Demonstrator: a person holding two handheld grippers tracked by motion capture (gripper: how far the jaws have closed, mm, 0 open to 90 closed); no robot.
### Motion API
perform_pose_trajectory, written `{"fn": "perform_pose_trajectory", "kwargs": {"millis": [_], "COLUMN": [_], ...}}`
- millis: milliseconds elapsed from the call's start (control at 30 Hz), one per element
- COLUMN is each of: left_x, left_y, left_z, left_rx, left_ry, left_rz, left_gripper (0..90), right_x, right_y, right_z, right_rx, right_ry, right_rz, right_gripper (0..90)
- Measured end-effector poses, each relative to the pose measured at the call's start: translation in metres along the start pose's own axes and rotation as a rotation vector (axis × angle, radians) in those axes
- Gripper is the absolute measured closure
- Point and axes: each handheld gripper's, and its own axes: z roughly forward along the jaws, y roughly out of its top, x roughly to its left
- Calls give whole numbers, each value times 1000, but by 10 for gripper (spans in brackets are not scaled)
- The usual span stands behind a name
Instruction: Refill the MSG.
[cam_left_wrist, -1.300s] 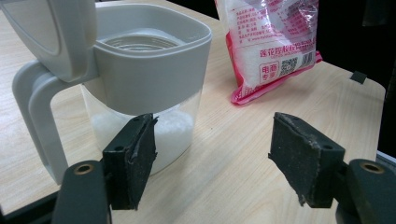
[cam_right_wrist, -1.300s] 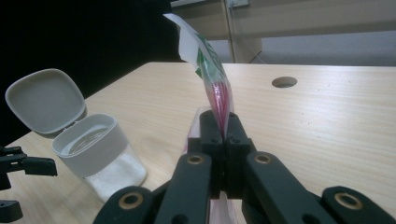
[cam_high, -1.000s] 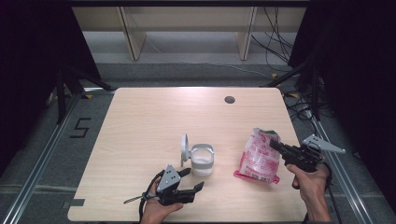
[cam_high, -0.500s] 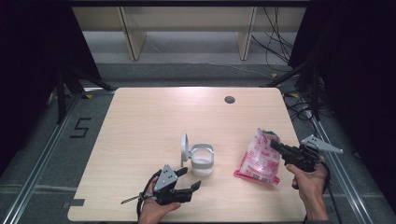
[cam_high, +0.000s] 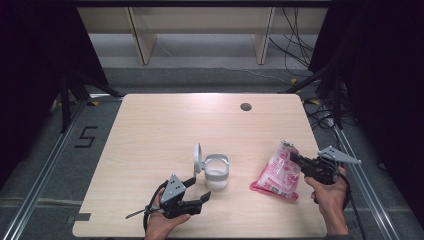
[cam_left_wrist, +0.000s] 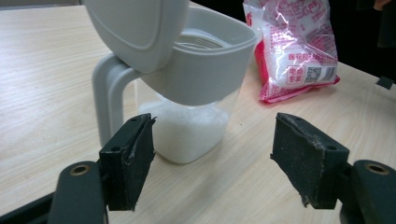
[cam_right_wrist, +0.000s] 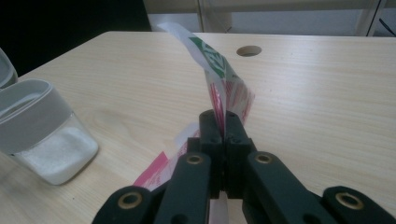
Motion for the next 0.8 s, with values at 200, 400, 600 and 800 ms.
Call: {"fn": "perform_pose_trajectory", "kwargs": {"millis": [200, 400, 600, 800], "left_x": [3, 5, 8, 9], "left_y": [0, 0, 0, 1], "left_z": [-2, -4, -5, -6], "left_rx": [1, 3, 1, 4], "left_ry": [9, 28, 37, 42], "left_rz": [6, 4, 2, 1], "left_gripper": [285, 286, 287, 287], "right_x": [-1, -4, -8, -6], "right_y": [0, -2, -5, -5], "right_z": [2, 3, 5, 5], "right_rx": [3, -4, -7, 8], "right_ry": [-24, -34, -63, -82], "right_rz": [-41, -23, -33, -1], "right_gripper": [891, 877, 846, 819]}}
